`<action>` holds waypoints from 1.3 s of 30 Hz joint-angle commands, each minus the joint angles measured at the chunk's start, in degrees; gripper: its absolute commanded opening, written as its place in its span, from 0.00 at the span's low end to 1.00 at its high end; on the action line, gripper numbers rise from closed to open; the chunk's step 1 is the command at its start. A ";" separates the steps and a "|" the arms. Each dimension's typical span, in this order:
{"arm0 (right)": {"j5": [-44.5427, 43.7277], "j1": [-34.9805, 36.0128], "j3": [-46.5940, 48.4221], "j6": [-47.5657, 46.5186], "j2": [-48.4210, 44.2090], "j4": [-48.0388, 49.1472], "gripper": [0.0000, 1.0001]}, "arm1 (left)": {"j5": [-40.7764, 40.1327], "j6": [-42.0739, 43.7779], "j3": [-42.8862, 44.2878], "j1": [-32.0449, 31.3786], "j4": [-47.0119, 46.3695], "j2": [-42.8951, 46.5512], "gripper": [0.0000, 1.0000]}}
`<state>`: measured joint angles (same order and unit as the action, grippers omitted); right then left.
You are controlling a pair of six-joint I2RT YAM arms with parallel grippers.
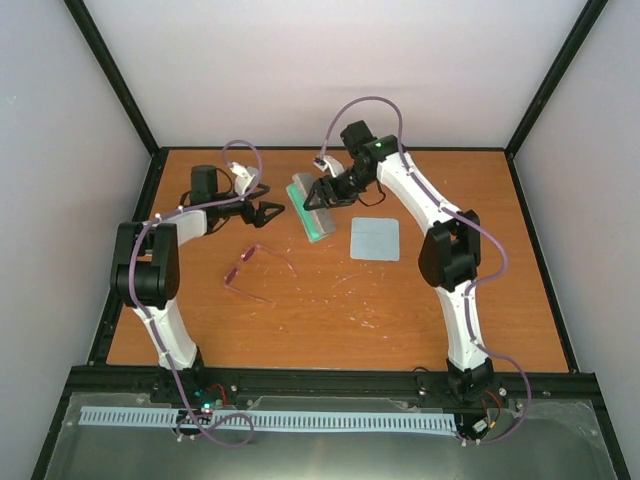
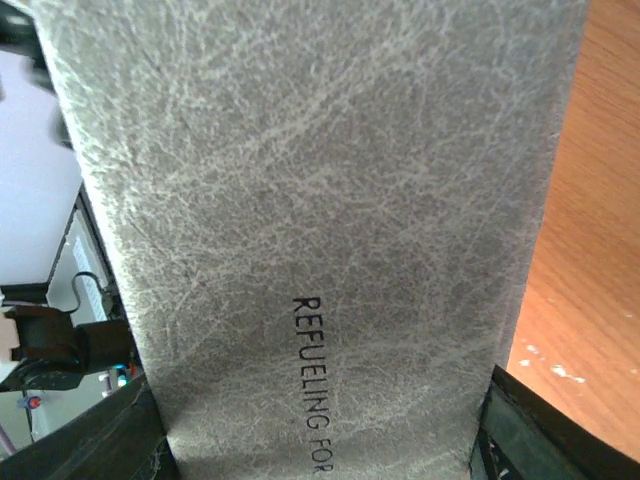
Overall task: Organize the sunglasses
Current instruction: Open the sunglasses case, then place the sunglasses case at the center of the board.
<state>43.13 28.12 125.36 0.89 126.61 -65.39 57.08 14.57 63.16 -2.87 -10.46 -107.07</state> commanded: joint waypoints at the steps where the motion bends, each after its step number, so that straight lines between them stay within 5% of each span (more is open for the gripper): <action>1: 4.32 -1.98 4.69 -2.93 7.56 -1.29 0.15 | -2.28 2.32 1.69 2.61 4.59 3.04 1.00; 39: 6.33 -6.68 0.52 -3.84 19.82 -2.03 0.58 | -3.77 1.69 -0.04 3.48 5.26 5.46 0.99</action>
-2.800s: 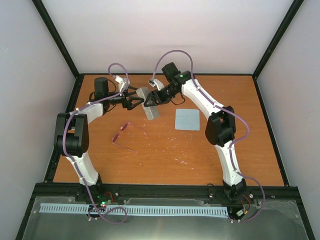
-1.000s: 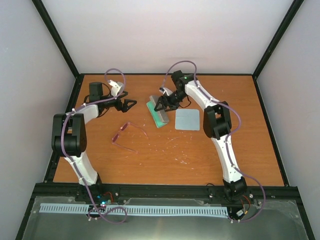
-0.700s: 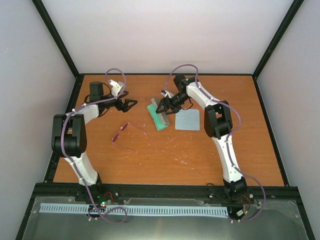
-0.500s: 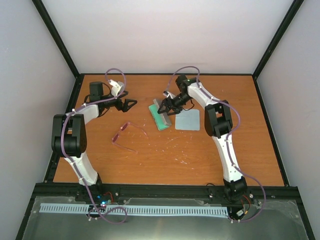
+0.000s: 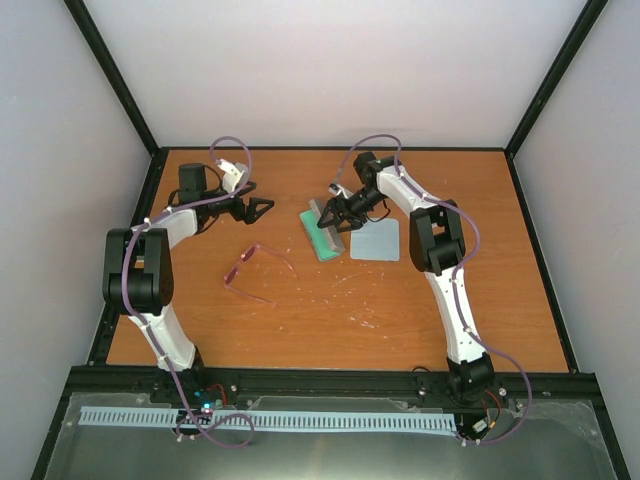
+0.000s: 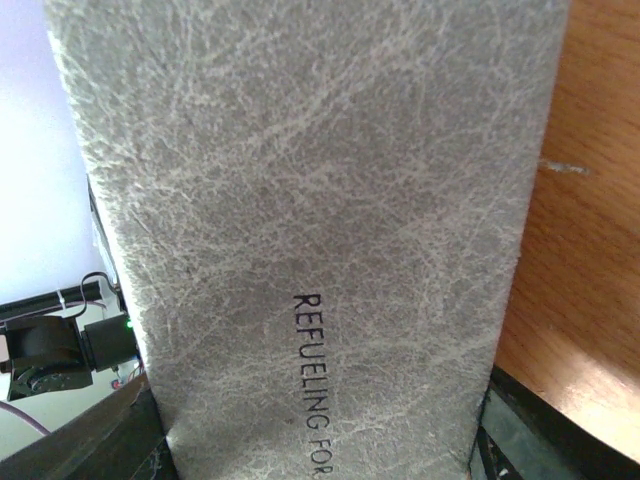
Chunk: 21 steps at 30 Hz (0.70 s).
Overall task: Organize the sunglasses
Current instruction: Place the sunglasses case at the center of the board.
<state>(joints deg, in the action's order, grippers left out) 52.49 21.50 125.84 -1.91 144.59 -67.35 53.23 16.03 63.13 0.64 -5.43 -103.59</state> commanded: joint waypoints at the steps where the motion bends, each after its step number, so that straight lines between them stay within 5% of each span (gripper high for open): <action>1: -3.51 -0.05 0.28 -1.04 1.77 -0.17 0.58 | 0.06 0.23 -0.07 -0.10 0.10 1.99 0.99; 12: -6.06 -0.06 1.68 0.30 1.30 -0.29 0.70 | -0.05 0.04 -0.34 -0.07 -0.46 1.78 0.99; 16: -6.65 -0.05 1.84 0.18 0.96 -0.49 0.85 | 0.03 0.14 -0.47 -0.09 -0.48 1.81 1.00; 21: -9.15 -0.05 1.74 0.69 -0.47 -0.85 0.86 | -0.03 0.10 -0.47 -0.05 -0.50 1.82 0.99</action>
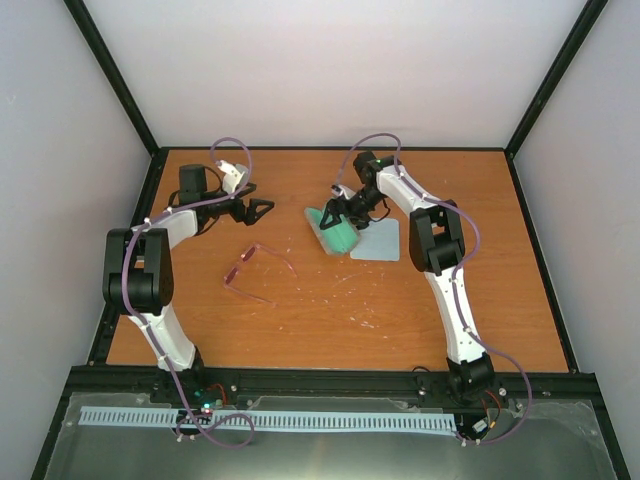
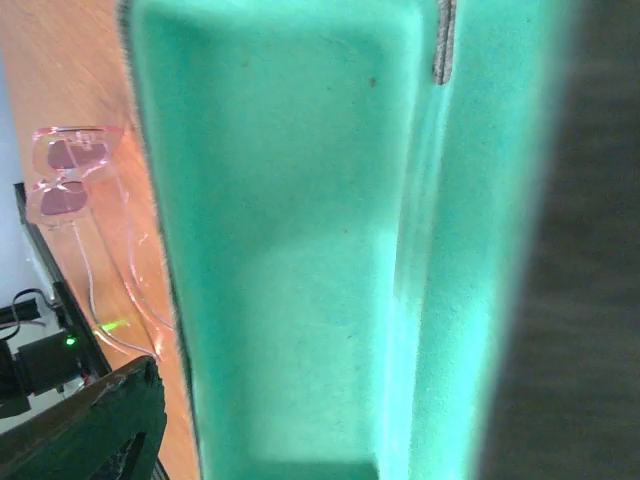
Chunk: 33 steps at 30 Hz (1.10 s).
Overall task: Organize the sunglasses
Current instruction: Place the sunglasses case at the center of the board, then adjust the sunglasses case at the center of the board.
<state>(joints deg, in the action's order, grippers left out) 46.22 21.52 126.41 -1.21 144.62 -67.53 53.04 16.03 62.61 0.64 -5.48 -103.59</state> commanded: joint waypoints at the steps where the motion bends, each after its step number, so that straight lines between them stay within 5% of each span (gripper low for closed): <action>1: -3.66 -0.12 0.94 0.10 -1.38 -0.68 0.86 | 0.14 0.13 0.06 -0.07 -0.42 1.79 1.00; 8: -11.43 0.55 -2.55 0.30 -5.08 -1.65 0.76 | 0.30 0.05 -0.29 -0.05 -0.99 1.64 1.00; 19: -21.57 3.42 0.13 -0.07 -5.46 -3.77 0.30 | 0.40 0.15 -1.19 -0.08 -1.38 1.86 0.99; 33: -47.13 7.92 4.47 -5.70 -11.40 -0.47 0.16 | 0.62 0.44 -0.57 -0.10 -0.94 2.07 1.00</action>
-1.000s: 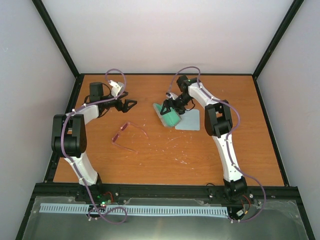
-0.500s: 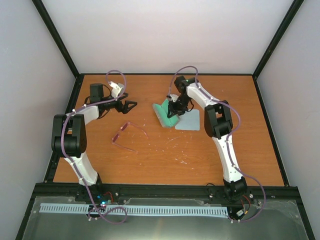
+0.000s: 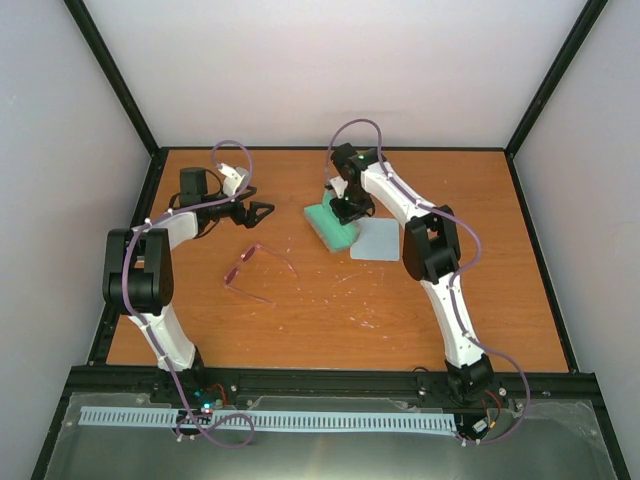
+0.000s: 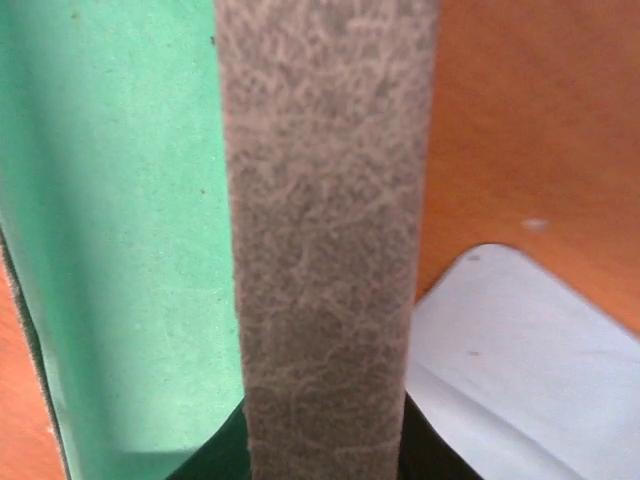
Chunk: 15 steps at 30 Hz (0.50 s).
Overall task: Organize the sunglasses
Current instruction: Adjust the sunglasses case at the center of the board.
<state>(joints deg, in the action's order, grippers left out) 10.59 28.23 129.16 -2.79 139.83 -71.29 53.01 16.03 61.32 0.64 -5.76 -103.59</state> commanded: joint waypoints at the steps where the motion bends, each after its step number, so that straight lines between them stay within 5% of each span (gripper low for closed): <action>1: -13.38 1.62 1.08 -5.39 -7.38 4.68 0.16 | 0.60 0.53 0.77 -0.04 -0.61 2.12 1.00; 8: -21.55 3.20 -1.79 -17.71 -9.94 14.20 0.17 | 0.50 -2.72 1.64 1.09 -0.83 2.73 0.99; 15: -18.28 6.25 -25.86 -49.50 -21.21 35.25 0.03 | 2.29 -6.31 4.29 4.17 0.16 3.86 0.99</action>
<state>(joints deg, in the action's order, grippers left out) -9.61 32.51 112.51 -30.72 124.90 -49.25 53.65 12.01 62.24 2.96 -5.72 -102.63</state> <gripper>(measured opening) 0.169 0.995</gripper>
